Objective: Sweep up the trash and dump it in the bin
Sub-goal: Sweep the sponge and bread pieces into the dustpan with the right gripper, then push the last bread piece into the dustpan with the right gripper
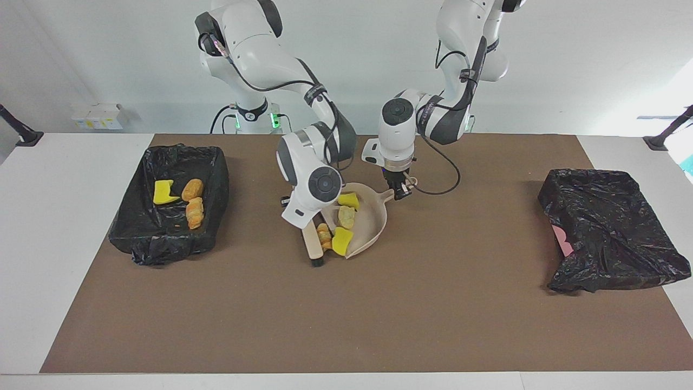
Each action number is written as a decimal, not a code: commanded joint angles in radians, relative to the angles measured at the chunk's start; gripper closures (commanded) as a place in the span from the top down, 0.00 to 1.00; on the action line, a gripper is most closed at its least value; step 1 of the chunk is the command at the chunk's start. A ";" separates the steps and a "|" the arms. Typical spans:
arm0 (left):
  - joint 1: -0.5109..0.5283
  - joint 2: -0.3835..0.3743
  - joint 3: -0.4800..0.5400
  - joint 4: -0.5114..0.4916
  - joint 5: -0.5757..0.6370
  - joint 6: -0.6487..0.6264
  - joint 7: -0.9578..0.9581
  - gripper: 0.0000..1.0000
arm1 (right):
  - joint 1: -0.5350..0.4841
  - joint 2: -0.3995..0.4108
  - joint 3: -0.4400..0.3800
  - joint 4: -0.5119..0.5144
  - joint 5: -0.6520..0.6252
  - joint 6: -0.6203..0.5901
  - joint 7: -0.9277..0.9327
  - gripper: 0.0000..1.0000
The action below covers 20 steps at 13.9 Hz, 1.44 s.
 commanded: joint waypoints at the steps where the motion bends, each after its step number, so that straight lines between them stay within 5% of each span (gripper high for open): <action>1: -0.023 -0.020 0.012 -0.017 0.023 -0.042 -0.002 0.00 | -0.005 -0.065 0.000 -0.035 0.065 -0.035 -0.021 0.00; 9: 0.021 -0.003 0.009 -0.034 0.021 0.116 0.131 0.00 | -0.025 -0.228 -0.014 -0.043 0.156 -0.174 0.003 0.00; 15: 0.046 0.008 0.012 0.062 0.020 -0.050 0.138 0.00 | -0.193 -0.182 -0.020 -0.089 0.006 -0.032 -0.081 0.00; 20: 0.026 0.017 0.014 0.138 0.084 -0.246 0.131 0.00 | -0.179 -0.068 -0.018 -0.080 -0.057 0.010 -0.078 0.00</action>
